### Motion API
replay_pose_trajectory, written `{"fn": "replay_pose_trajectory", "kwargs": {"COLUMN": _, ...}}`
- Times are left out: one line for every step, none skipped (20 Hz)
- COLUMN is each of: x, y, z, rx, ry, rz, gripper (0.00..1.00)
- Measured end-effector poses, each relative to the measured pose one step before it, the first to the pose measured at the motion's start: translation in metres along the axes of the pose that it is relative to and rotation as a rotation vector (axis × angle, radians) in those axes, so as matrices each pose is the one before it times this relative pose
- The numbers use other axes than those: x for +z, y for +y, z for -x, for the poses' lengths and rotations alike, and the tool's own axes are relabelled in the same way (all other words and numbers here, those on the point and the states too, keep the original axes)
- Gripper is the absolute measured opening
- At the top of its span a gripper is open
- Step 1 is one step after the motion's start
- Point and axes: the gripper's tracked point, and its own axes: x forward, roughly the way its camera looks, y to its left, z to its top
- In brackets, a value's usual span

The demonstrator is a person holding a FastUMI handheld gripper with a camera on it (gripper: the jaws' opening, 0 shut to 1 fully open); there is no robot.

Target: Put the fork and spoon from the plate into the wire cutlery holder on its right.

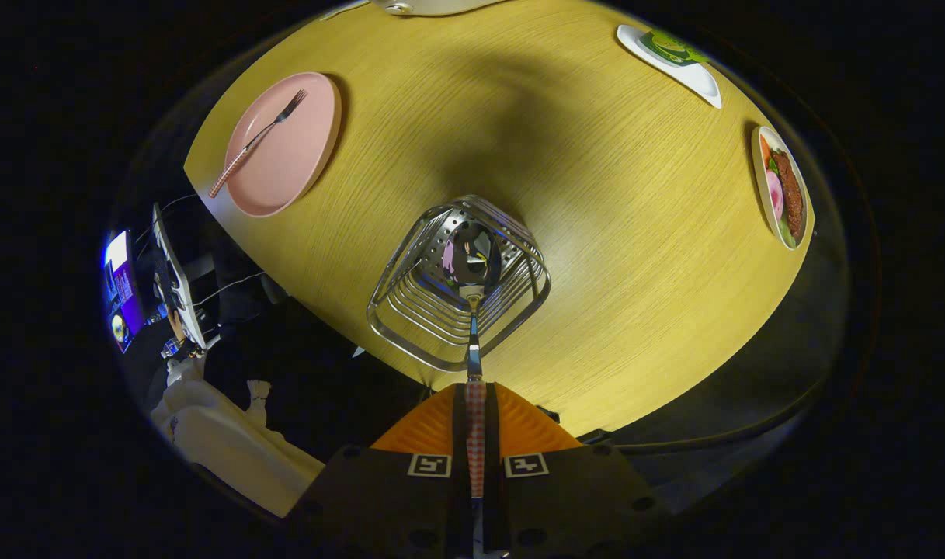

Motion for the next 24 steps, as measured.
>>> {"fn": "replay_pose_trajectory", "kwargs": {"x": 0.00169, "y": -0.00082, "z": 0.00136, "rx": -0.00226, "ry": 0.00087, "rz": 0.00082, "gripper": 0.10}}
{"fn": "replay_pose_trajectory", "kwargs": {"x": 0.00196, "y": 0.00084, "z": 0.00213, "rx": 0.00503, "ry": -0.00006, "rz": -0.00201, "gripper": 0.12}}
{"fn": "replay_pose_trajectory", "kwargs": {"x": 0.00138, "y": 0.00065, "z": -0.00020, "rx": 0.00365, "ry": -0.00277, "rz": -0.00413, "gripper": 0.13}}
{"fn": "replay_pose_trajectory", "kwargs": {"x": 0.00269, "y": 0.00119, "z": 0.00300, "rx": 0.00371, "ry": -0.01195, "rz": -0.00473, "gripper": 0.16}}
{"fn": "replay_pose_trajectory", "kwargs": {"x": 0.00292, "y": 0.00007, "z": 0.00303, "rx": 0.00052, "ry": -0.01531, "rz": -0.00138, "gripper": 0.16}}
{"fn": "replay_pose_trajectory", "kwargs": {"x": 0.00307, "y": -0.00215, "z": 0.00160, "rx": -0.00936, "ry": -0.01890, "rz": 0.00020, "gripper": 0.16}}
{"fn": "replay_pose_trajectory", "kwargs": {"x": 0.00232, "y": 0.00036, "z": 0.00245, "rx": 0.00153, "ry": -0.01788, "rz": -0.00522, "gripper": 0.19}}
{"fn": "replay_pose_trajectory", "kwargs": {"x": 0.00219, "y": 0.00039, "z": 0.00426, "rx": 0.00064, "ry": -0.01885, "rz": -0.00452, "gripper": 0.23}}
{"fn": "replay_pose_trajectory", "kwargs": {"x": 0.00035, "y": 0.00144, "z": 0.00326, "rx": 0.00455, "ry": -0.01874, "rz": -0.00060, "gripper": 0.24}}
{"fn": "replay_pose_trajectory", "kwargs": {"x": 0.00121, "y": 0.00006, "z": 0.00461, "rx": 0.00216, "ry": -0.02006, "rz": 0.00193, "gripper": 0.36}}
{"fn": "replay_pose_trajectory", "kwargs": {"x": 0.00155, "y": 0.00132, "z": 0.00394, "rx": 0.00665, "ry": -0.03015, "rz": -0.00483, "gripper": 0.47}}
{"fn": "replay_pose_trajectory", "kwargs": {"x": 0.00131, "y": 0.00274, "z": 0.00508, "rx": 0.00894, "ry": -0.03378, "rz": -0.00971, "gripper": 0.56}}
{"fn": "replay_pose_trajectory", "kwargs": {"x": 0.00056, "y": 0.00236, "z": 0.00514, "rx": 0.01117, "ry": -0.03126, "rz": -0.01072, "gripper": 0.65}}
{"fn": "replay_pose_trajectory", "kwargs": {"x": 0.00115, "y": 0.00232, "z": 0.00613, "rx": 0.01234, "ry": -0.03592, "rz": -0.01647, "gripper": 0.71}}
{"fn": "replay_pose_trajectory", "kwargs": {"x": 0.00135, "y": 0.00327, "z": 0.00683, "rx": 0.01454, "ry": -0.03791, "rz": -0.01729, "gripper": 0.77}}
{"fn": "replay_pose_trajectory", "kwargs": {"x": 0.00089, "y": 0.00280, "z": 0.00744, "rx": 0.01410, "ry": -0.03982, "rz": -0.02003, "gripper": 0.88}}
{"fn": "replay_pose_trajectory", "kwargs": {"x": 0.00143, "y": 0.00298, "z": 0.00723, "rx": 0.01078, "ry": -0.04170, "rz": -0.01920, "gripper": 0.93}}
{"fn": "replay_pose_trajectory", "kwargs": {"x": 0.00120, "y": 0.00178, "z": 0.00635, "rx": 0.00672, "ry": -0.04256, "rz": -0.01755, "gripper": 0.99}}
{"fn": "replay_pose_trajectory", "kwargs": {"x": 0.00200, "y": 0.00369, "z": 0.00616, "rx": 0.01181, "ry": -0.04346, "rz": -0.01600, "gripper": 0.98}}
{"fn": "replay_pose_trajectory", "kwargs": {"x": -0.00044, "y": 0.00579, "z": 0.00667, "rx": 0.01370, "ry": -0.04099, "rz": -0.01573, "gripper": 0.98}}
{"fn": "replay_pose_trajectory", "kwargs": {"x": 0.00157, "y": 0.00349, "z": 0.00782, "rx": 0.00373, "ry": -0.04746, "rz": -0.01417, "gripper": 0.99}}
{"fn": "replay_pose_trajectory", "kwargs": {"x": 0.00454, "y": 0.00425, "z": 0.00598, "rx": 0.00699, "ry": -0.06001, "rz": -0.00988, "gripper": 1.00}}
{"fn": "replay_pose_trajectory", "kwargs": {"x": 0.00528, "y": 0.00542, "z": 0.00642, "rx": 0.00310, "ry": -0.06279, "rz": -0.01008, "gripper": 1.00}}
{"fn": "replay_pose_trajectory", "kwargs": {"x": 0.00373, "y": 0.00437, "z": 0.00728, "rx": -0.00038, "ry": -0.06085, "rz": -0.01136, "gripper": 1.00}}
